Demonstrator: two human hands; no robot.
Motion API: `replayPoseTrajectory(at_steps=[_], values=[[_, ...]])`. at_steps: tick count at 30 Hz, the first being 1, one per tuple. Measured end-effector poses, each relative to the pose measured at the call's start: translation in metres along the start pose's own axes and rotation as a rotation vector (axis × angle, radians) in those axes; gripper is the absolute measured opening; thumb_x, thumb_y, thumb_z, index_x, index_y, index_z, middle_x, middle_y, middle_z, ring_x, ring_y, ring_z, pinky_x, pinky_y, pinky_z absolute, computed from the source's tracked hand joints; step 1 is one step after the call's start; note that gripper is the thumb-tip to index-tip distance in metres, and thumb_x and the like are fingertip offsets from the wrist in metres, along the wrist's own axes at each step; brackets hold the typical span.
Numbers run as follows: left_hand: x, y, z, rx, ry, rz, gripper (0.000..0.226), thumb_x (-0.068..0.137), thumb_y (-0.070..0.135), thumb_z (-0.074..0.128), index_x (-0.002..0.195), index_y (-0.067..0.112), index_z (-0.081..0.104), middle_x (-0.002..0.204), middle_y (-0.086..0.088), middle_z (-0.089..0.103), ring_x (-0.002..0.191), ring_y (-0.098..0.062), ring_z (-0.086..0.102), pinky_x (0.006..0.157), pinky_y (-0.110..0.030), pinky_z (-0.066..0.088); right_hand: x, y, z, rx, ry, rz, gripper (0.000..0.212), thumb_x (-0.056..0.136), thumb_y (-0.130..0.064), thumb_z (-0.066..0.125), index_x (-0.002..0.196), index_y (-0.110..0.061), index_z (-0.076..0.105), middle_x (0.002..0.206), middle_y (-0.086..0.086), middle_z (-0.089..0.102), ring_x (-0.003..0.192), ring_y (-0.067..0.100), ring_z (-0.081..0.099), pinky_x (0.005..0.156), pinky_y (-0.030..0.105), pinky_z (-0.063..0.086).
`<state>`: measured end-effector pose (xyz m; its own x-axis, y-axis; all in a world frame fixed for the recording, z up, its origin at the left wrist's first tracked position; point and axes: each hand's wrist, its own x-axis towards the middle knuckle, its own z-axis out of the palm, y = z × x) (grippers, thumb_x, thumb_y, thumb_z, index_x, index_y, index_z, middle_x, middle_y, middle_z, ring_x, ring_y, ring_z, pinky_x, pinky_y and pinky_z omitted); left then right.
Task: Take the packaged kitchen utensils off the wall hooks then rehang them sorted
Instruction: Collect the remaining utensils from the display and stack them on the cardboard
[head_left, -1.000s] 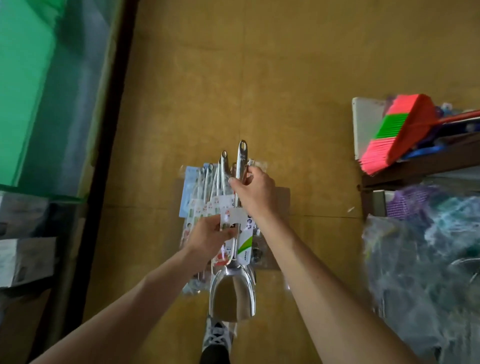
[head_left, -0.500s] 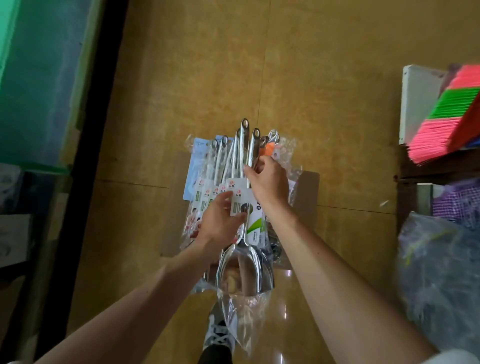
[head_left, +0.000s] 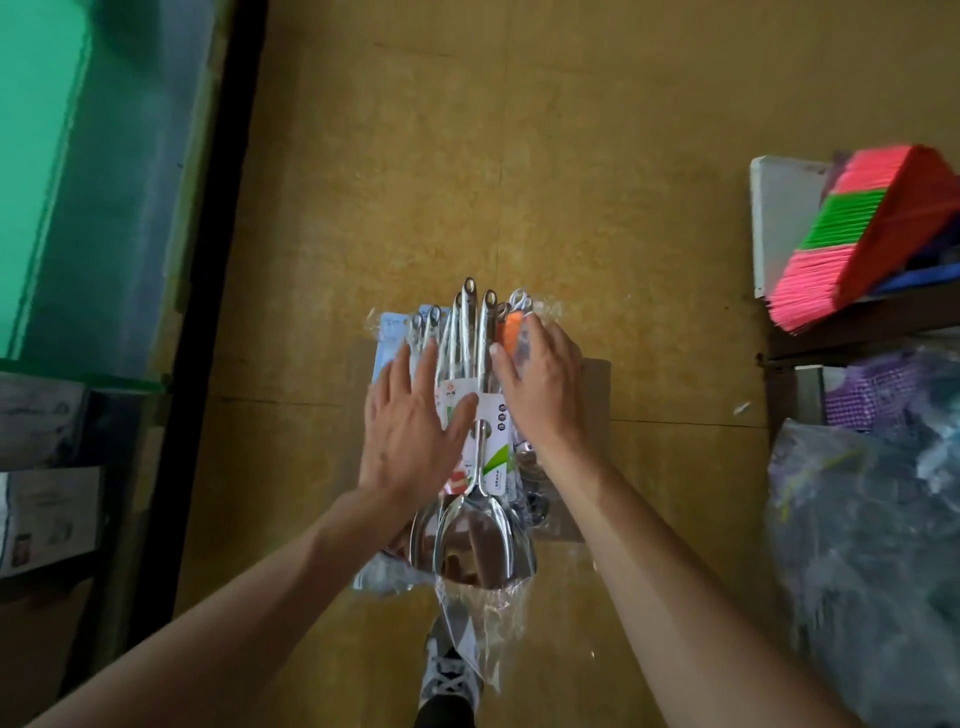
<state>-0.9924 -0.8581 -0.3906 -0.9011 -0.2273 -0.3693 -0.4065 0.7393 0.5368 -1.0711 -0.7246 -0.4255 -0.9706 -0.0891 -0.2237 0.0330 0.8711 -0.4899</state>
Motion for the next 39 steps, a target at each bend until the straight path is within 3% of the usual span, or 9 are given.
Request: replayPoseTrajectory(at_steps=[5, 11, 16, 20, 27, 30, 33, 39], values=[[-0.003, 0.04, -0.063, 0.265, 0.105, 0.262, 0.077, 0.096, 0.069, 0.021, 0.157, 0.026, 0.005, 0.164, -0.012, 0.0, 0.151, -0.029, 0.0, 0.121, -0.048, -0.002, -0.032, 0.006, -0.09, -0.12, 0.194, 0.026, 0.075, 0.098, -0.061, 0.032, 0.154, -0.012, 0.032, 0.16, 0.019, 0.028, 0.147, 0.035, 0.027, 0.118, 0.048, 0.023], [-0.058, 0.134, -0.127, 0.385, 0.136, 0.51, 0.077, 0.096, 0.066, 0.027, 0.157, 0.02, 0.014, 0.163, -0.017, 0.007, 0.15, -0.034, 0.007, 0.121, -0.054, 0.006, -0.107, 0.009, -0.208, -0.115, 0.419, 0.133, 0.076, 0.096, -0.062, 0.032, 0.15, -0.009, 0.039, 0.154, 0.021, 0.038, 0.142, 0.037, 0.037, 0.113, 0.052, 0.033], [-0.138, 0.224, -0.172, 0.425, 0.149, 0.708, 0.079, 0.094, 0.067, 0.026, 0.155, 0.016, 0.024, 0.16, -0.02, 0.017, 0.148, -0.039, 0.016, 0.119, -0.059, 0.013, -0.202, 0.008, -0.307, -0.138, 0.556, 0.206, 0.077, 0.098, -0.064, 0.03, 0.155, -0.012, 0.032, 0.159, 0.017, 0.031, 0.147, 0.033, 0.028, 0.12, 0.05, 0.024], [-0.211, 0.291, -0.189, 0.45, 0.162, 0.894, 0.079, 0.093, 0.068, 0.027, 0.152, 0.015, 0.031, 0.158, -0.02, 0.023, 0.145, -0.04, 0.022, 0.116, -0.061, 0.018, -0.293, 0.009, -0.376, -0.141, 0.711, 0.285, 0.078, 0.097, -0.066, 0.026, 0.152, -0.011, 0.037, 0.158, 0.017, 0.034, 0.146, 0.034, 0.031, 0.118, 0.052, 0.027], [-0.347, 0.394, -0.16, 0.391, 0.148, 1.166, 0.081, 0.092, 0.072, 0.02, 0.153, 0.019, 0.029, 0.159, -0.017, 0.024, 0.145, -0.038, 0.023, 0.117, -0.059, 0.016, -0.442, 0.048, -0.469, -0.228, 0.871, 0.45, 0.074, 0.099, -0.063, 0.031, 0.154, -0.013, 0.034, 0.16, 0.016, 0.03, 0.148, 0.033, 0.026, 0.12, 0.05, 0.024], [-0.4, 0.426, -0.131, 0.379, 0.129, 1.271, 0.078, 0.093, 0.071, 0.027, 0.153, 0.02, 0.029, 0.159, -0.016, 0.024, 0.146, -0.036, 0.021, 0.118, -0.057, 0.016, -0.498, 0.072, -0.498, -0.227, 0.917, 0.495, 0.075, 0.098, -0.063, 0.03, 0.155, -0.013, 0.031, 0.162, 0.014, 0.025, 0.15, 0.031, 0.019, 0.121, 0.05, 0.019], [-0.446, 0.452, -0.096, 0.384, 0.09, 1.34, 0.08, 0.093, 0.072, 0.024, 0.152, 0.018, 0.031, 0.158, -0.017, 0.026, 0.146, -0.037, 0.022, 0.117, -0.059, 0.019, -0.552, 0.105, -0.516, -0.241, 0.939, 0.559, 0.075, 0.099, -0.063, 0.03, 0.156, -0.015, 0.029, 0.163, 0.013, 0.023, 0.151, 0.03, 0.019, 0.121, 0.05, 0.02], [-0.545, 0.481, -0.026, 0.401, 0.012, 1.439, 0.08, 0.094, 0.071, 0.023, 0.155, 0.019, 0.024, 0.161, -0.016, 0.018, 0.148, -0.036, 0.016, 0.12, -0.056, 0.01, -0.656, 0.172, -0.524, -0.262, 0.959, 0.669, 0.074, 0.1, -0.064, 0.027, 0.156, -0.015, 0.028, 0.163, 0.013, 0.023, 0.151, 0.031, 0.018, 0.123, 0.049, 0.017]])
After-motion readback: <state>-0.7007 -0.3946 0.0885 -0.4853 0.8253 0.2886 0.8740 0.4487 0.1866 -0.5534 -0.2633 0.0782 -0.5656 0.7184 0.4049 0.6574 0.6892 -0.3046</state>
